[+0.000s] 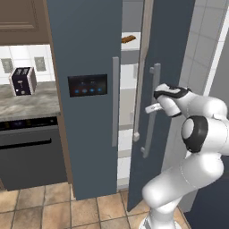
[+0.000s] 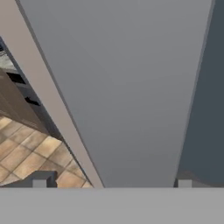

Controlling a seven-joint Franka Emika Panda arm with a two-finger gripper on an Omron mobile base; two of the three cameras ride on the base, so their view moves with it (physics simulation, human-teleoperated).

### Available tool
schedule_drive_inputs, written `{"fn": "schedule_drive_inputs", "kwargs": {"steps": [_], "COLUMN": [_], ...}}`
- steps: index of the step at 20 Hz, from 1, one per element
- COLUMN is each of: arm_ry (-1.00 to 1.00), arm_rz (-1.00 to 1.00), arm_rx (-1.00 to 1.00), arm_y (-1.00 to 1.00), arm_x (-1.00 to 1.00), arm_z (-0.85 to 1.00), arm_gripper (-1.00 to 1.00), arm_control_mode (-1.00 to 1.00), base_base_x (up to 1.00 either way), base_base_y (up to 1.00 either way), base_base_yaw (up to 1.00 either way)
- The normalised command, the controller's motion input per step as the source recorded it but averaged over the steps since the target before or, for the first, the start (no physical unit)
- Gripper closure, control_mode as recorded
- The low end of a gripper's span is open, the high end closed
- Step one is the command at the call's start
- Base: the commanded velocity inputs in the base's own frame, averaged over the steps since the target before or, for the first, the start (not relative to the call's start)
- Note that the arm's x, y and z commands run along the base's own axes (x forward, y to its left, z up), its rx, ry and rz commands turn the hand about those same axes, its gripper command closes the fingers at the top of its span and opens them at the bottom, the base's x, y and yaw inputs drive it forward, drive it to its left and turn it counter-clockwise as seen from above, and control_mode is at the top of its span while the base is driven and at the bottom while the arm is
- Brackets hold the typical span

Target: There's a chicken drumstick in the fridge that needs to be moved to the freezer for freezing. Pick up the chicken drumstick from the fridge, place it on any shelf in the freezer, and close the fridge and freezer doors when done.

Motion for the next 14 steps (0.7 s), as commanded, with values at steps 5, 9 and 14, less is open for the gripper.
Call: {"fn": "schedule_drive_inputs", "kwargs": {"steps": [5, 9, 14], "arm_ry": [0.0, 0.0, 0.02], "arm_rz": [-0.02, -0.07, -0.09], "arm_rx": [-0.02, 0.0, -0.02], "arm_y": [0.21, 0.16, 0.22], "arm_x": [0.11, 0.1, 0.24], "arm_z": [0.0, 0.0, 0.0], "arm_gripper": [-1.0, -1.0, -1.0], "arm_control_mode": [-1.0, -1.0, -1.0], "base_base_x": [0.0, 0.0, 0.0], "base_base_y": [0.0, 0.0, 0.0], "base_base_yaw": [0.0, 0.0, 0.0]}}
